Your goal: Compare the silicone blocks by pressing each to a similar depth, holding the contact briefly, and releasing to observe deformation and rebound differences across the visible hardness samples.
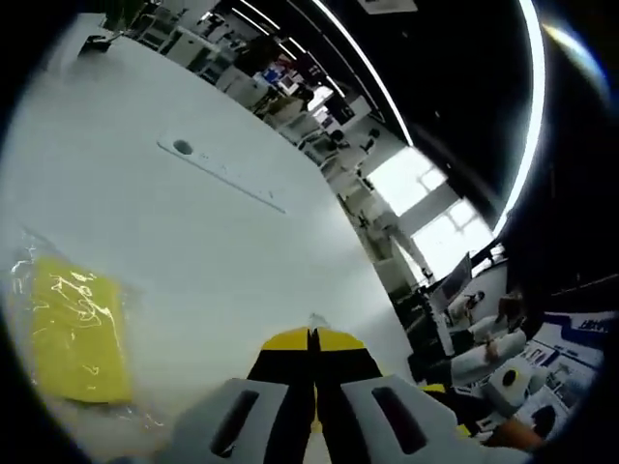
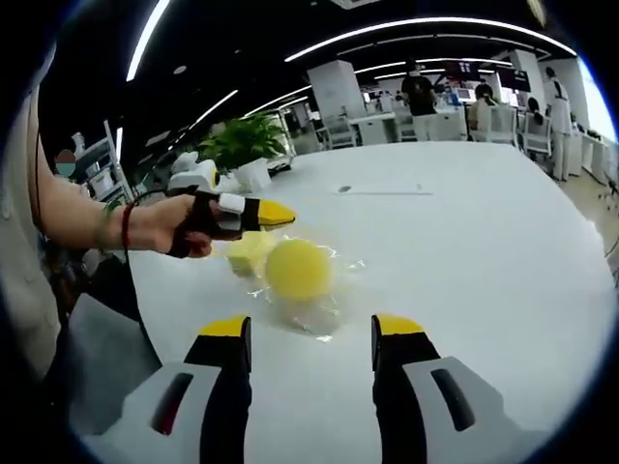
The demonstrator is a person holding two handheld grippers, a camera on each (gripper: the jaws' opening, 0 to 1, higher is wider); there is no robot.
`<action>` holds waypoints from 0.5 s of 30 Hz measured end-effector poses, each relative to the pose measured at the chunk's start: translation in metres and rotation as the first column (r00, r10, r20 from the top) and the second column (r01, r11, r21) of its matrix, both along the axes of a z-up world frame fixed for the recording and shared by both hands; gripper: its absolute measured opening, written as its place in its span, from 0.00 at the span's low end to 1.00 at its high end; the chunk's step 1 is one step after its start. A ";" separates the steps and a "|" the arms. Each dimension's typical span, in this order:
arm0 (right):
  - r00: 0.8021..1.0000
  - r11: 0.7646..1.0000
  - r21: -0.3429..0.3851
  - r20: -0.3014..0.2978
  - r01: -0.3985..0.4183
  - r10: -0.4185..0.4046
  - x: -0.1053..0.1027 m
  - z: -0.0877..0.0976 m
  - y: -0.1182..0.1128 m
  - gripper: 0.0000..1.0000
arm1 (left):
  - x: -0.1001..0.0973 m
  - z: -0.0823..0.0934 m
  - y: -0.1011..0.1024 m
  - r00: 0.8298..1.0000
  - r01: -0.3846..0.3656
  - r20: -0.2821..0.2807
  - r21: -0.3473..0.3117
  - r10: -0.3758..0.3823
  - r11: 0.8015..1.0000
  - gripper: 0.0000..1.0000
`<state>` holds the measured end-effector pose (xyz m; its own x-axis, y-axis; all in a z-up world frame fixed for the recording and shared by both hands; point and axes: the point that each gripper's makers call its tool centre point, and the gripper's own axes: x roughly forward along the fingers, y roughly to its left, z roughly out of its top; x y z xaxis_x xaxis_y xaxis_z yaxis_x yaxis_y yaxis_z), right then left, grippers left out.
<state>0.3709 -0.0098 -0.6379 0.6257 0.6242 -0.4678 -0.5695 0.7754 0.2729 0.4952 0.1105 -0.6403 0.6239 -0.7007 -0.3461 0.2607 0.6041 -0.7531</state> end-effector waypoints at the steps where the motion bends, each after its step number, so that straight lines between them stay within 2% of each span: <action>1: 1.000 1.000 -0.002 0.003 0.000 0.000 -0.001 0.003 0.000 0.46 | -0.002 0.002 0.000 1.000 0.003 0.004 0.008 -0.003 1.000 0.00; 11: 0.999 1.000 -0.021 0.041 -0.013 0.013 -0.009 0.022 0.006 0.46 | -0.015 0.029 0.003 0.999 0.024 0.037 -0.021 -0.023 0.999 0.00; 15: 0.998 0.999 -0.026 0.055 -0.024 0.025 -0.011 0.028 0.012 0.46 | -0.023 0.040 0.008 0.997 0.037 0.066 0.002 -0.037 0.999 0.00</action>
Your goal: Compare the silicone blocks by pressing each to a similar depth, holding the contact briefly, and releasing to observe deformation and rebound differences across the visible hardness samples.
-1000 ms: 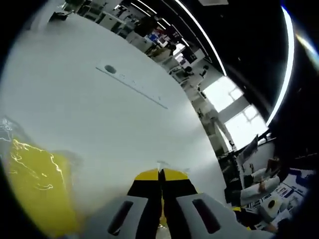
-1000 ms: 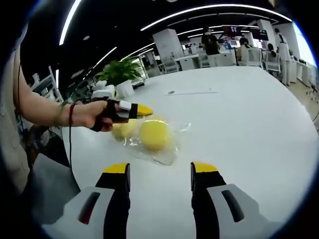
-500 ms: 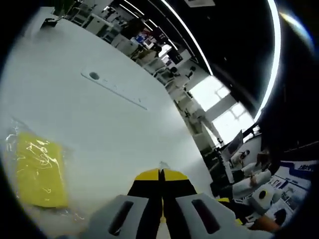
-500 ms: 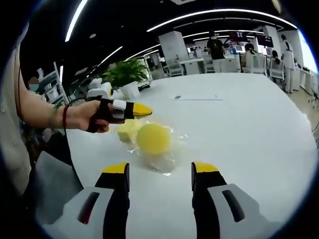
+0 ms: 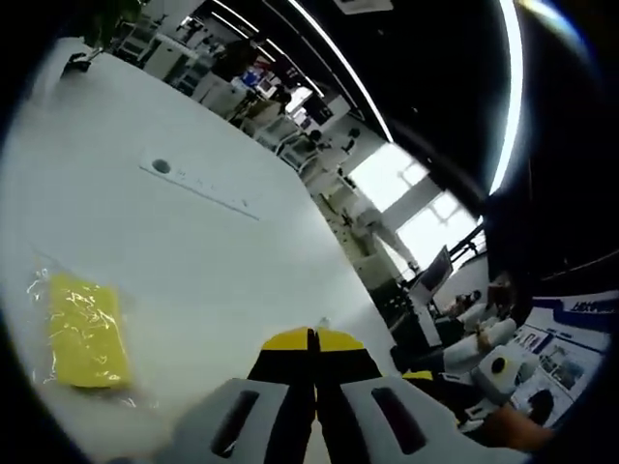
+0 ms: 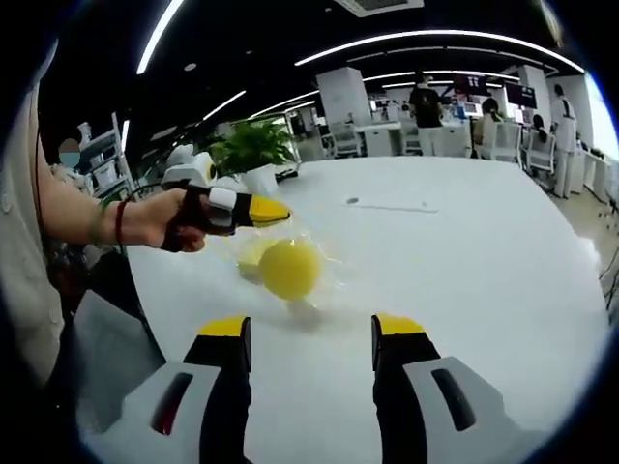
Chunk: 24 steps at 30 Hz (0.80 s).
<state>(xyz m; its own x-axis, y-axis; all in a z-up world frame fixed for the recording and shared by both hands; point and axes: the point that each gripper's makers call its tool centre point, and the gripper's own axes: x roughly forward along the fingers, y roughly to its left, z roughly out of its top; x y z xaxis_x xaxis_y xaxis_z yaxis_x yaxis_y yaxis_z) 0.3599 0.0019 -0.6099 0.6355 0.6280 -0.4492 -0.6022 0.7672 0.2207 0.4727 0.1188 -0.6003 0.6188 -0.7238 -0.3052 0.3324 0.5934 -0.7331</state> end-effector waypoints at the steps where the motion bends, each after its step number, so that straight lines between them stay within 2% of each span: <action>1: 1.000 1.000 0.003 0.006 -0.003 0.003 0.000 0.002 0.001 0.46 | -0.002 0.002 0.000 1.000 0.015 -0.007 -0.016 -0.015 1.000 0.00; 5: 0.999 1.000 0.003 0.024 -0.023 0.023 0.000 0.009 0.009 0.46 | -0.008 0.009 0.007 1.000 0.006 0.020 0.013 -0.007 1.000 0.00; 6: 0.999 0.999 0.002 0.027 -0.034 0.034 -0.001 0.012 0.012 0.47 | -0.012 0.013 0.006 0.999 0.029 0.013 -0.007 -0.029 1.000 0.00; 7: 0.998 0.999 0.000 0.033 -0.045 0.045 -0.001 0.014 0.015 0.47 | -0.011 0.014 0.010 0.999 0.012 0.036 0.018 -0.013 1.000 0.00; 9: 0.997 0.998 -0.008 0.043 -0.062 0.062 0.000 0.018 0.019 0.47 | -0.015 0.018 0.014 0.999 0.029 0.030 0.007 -0.029 1.000 0.00; 10: 0.996 0.997 -0.014 0.050 -0.071 0.071 0.001 0.021 0.021 0.47 | -0.014 0.019 0.018 0.999 0.015 0.051 0.034 -0.017 0.999 0.00; 11: 0.996 0.997 -0.019 0.054 -0.075 0.076 0.001 0.022 0.021 0.47 | -0.017 0.023 0.019 0.999 0.027 0.043 0.021 -0.028 0.999 0.00; 19: 0.984 0.989 -0.057 0.102 -0.138 0.143 0.010 0.042 0.035 0.48 | -0.020 0.050 0.038 0.993 0.028 0.113 0.046 -0.033 0.999 0.00; 24: 0.974 0.980 -0.076 0.124 -0.182 0.190 0.015 0.051 0.046 0.49 | -0.021 0.067 0.043 0.989 0.036 0.141 0.031 -0.040 0.999 0.00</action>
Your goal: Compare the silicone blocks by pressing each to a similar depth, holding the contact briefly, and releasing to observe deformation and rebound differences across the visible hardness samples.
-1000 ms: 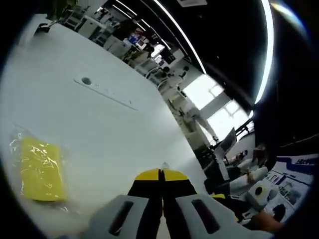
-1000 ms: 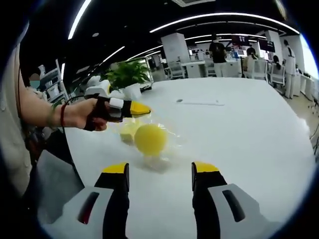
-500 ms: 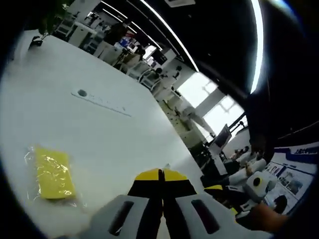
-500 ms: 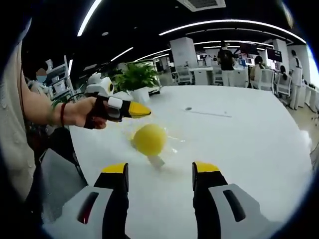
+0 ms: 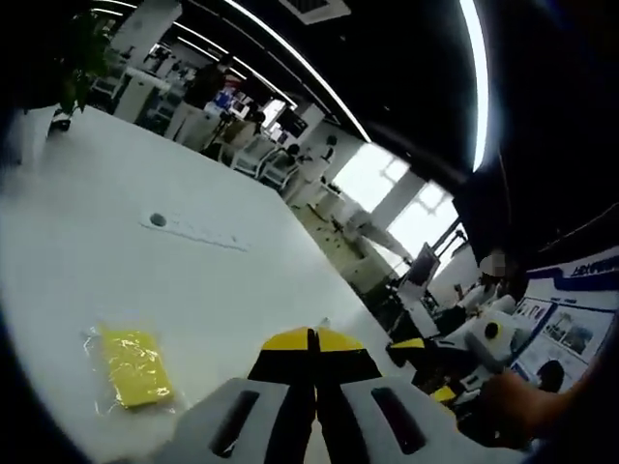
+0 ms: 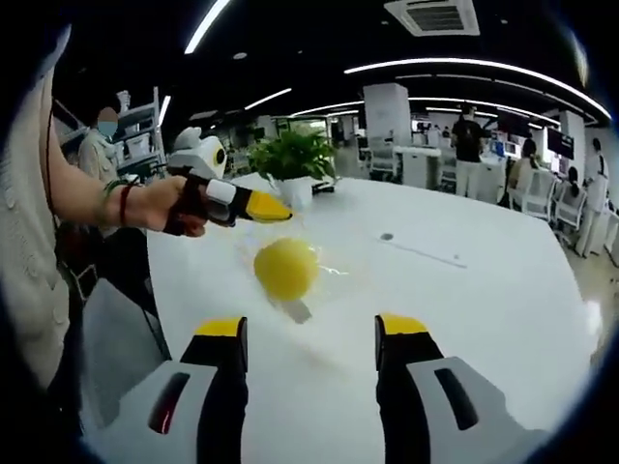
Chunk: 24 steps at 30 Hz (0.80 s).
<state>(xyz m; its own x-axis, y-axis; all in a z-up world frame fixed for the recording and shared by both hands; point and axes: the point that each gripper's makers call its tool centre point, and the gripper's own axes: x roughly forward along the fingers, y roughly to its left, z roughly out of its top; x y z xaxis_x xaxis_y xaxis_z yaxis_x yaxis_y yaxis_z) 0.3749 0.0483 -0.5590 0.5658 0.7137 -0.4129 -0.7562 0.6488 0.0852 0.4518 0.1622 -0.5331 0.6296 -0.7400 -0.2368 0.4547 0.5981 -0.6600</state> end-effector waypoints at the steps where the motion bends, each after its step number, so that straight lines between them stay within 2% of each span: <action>1: 1.000 1.000 -0.008 0.007 -0.014 0.014 0.002 0.002 0.003 0.49 | 0.000 0.006 0.002 1.000 0.001 0.012 -0.007 -0.001 1.000 0.00; 4: 0.999 0.999 -0.028 0.019 -0.043 0.044 0.005 0.006 0.009 0.51 | -0.001 0.017 0.002 0.999 0.019 0.028 -0.028 -0.018 0.999 0.00; 10: 0.996 0.995 -0.058 0.038 -0.082 0.084 0.011 0.016 0.013 0.52 | 0.001 0.028 0.009 0.998 0.011 0.064 -0.011 -0.011 1.000 0.00; 17: 0.991 0.988 -0.099 0.048 -0.117 0.123 0.019 0.020 0.013 0.56 | 0.002 0.037 0.013 0.997 0.025 0.076 -0.019 -0.023 1.000 0.00; 24: 0.979 0.974 -0.129 0.061 -0.187 0.196 0.033 0.033 0.024 0.60 | 0.001 0.046 0.011 0.995 0.054 0.088 -0.012 -0.053 0.998 0.00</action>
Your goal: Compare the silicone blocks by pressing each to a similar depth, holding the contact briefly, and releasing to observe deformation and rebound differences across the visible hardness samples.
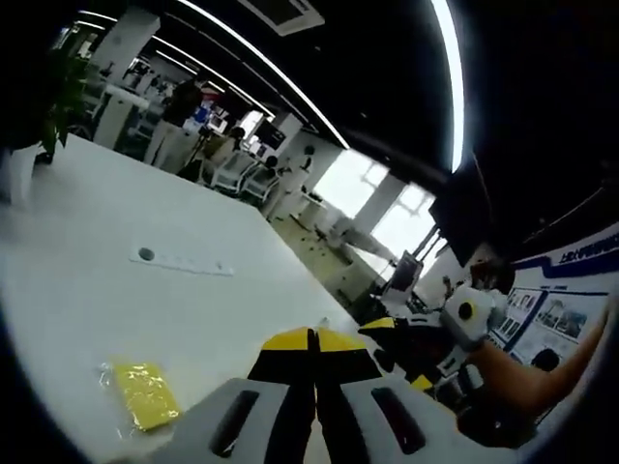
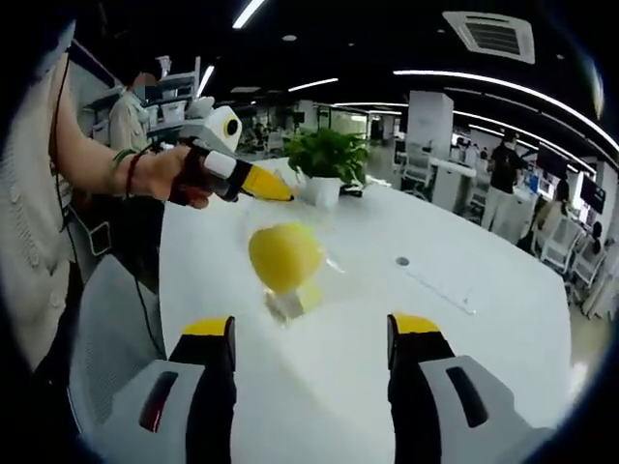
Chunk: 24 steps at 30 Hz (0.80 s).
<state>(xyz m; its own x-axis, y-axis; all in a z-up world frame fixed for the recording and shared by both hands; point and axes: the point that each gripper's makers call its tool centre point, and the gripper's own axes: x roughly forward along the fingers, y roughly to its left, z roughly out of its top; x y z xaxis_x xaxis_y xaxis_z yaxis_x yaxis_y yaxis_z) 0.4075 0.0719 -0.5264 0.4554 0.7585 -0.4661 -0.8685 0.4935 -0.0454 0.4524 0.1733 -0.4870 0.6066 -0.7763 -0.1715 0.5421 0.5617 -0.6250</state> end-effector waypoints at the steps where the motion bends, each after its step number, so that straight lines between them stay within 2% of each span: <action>1: 1.000 1.000 -0.005 0.004 -0.009 0.009 0.002 0.001 0.001 0.60 | 0.000 0.001 0.000 1.000 -0.001 0.002 0.001 0.001 1.000 0.00; 8: 0.995 0.994 -0.042 0.004 -0.098 0.098 0.012 0.008 0.022 0.60 | -0.002 0.007 -0.003 1.000 0.026 0.011 0.002 -0.026 1.000 0.00; 14: 0.985 0.982 -0.082 -0.006 -0.172 0.172 0.019 0.005 0.042 0.60 | -0.006 0.010 -0.010 0.997 0.074 0.017 0.014 -0.074 0.997 0.00; 24: 0.964 0.957 -0.119 -0.021 -0.264 0.264 0.021 -0.001 0.066 0.59 | -0.007 0.011 -0.012 0.996 0.088 0.022 0.027 -0.089 0.996 0.00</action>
